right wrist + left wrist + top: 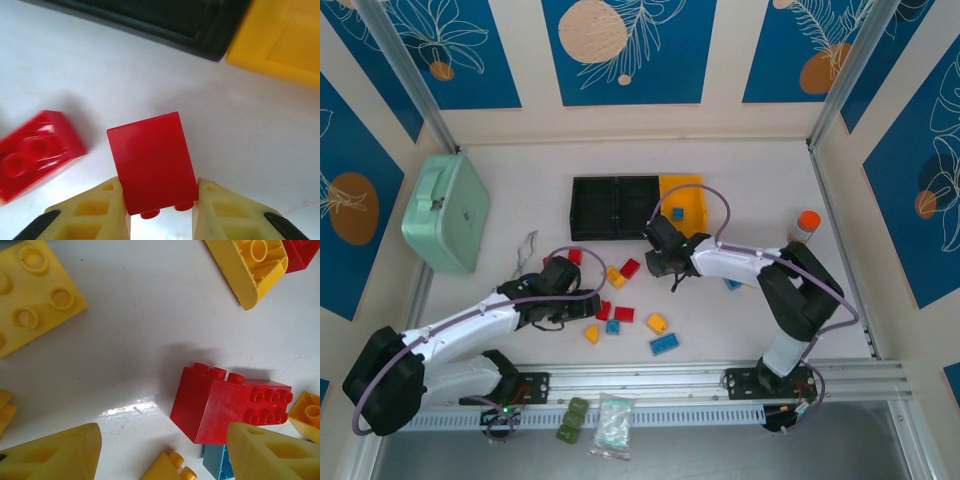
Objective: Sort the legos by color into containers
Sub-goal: Pick up the lego from the center of the table, then place the lego in the container.
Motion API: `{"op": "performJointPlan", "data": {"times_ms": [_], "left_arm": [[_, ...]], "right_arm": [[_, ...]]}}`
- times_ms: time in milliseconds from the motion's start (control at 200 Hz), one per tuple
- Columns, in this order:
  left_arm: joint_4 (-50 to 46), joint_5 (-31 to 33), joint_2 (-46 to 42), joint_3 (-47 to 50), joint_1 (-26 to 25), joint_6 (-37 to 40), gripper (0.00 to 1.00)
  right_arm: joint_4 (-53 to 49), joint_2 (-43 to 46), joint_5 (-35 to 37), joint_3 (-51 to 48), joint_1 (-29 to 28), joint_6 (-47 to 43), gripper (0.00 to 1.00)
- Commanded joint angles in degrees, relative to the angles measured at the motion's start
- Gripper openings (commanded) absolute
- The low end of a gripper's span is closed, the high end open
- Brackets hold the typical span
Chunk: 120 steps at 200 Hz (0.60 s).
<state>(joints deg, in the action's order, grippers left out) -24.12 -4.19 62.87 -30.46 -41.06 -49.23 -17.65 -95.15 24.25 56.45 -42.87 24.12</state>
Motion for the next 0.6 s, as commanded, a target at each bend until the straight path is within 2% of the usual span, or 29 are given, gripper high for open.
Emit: {"op": "performJointPlan", "data": {"times_ms": [0,220,595], "left_arm": [[1.31,-0.19,0.32,-0.93,-0.69,0.26,0.67],[1.37,-0.13,1.21,-3.95,-0.68,1.23,0.67],[0.99,2.5,-0.46,-8.56,-0.56,1.92,0.68]], "right_arm": [[-4.37,4.83,-0.01,1.93,0.07,1.82,0.3],[-11.06,2.2,-3.78,13.13,2.63,4.17,0.3],[-21.68,-16.98,-8.54,37.25,7.16,7.45,0.3]]}}
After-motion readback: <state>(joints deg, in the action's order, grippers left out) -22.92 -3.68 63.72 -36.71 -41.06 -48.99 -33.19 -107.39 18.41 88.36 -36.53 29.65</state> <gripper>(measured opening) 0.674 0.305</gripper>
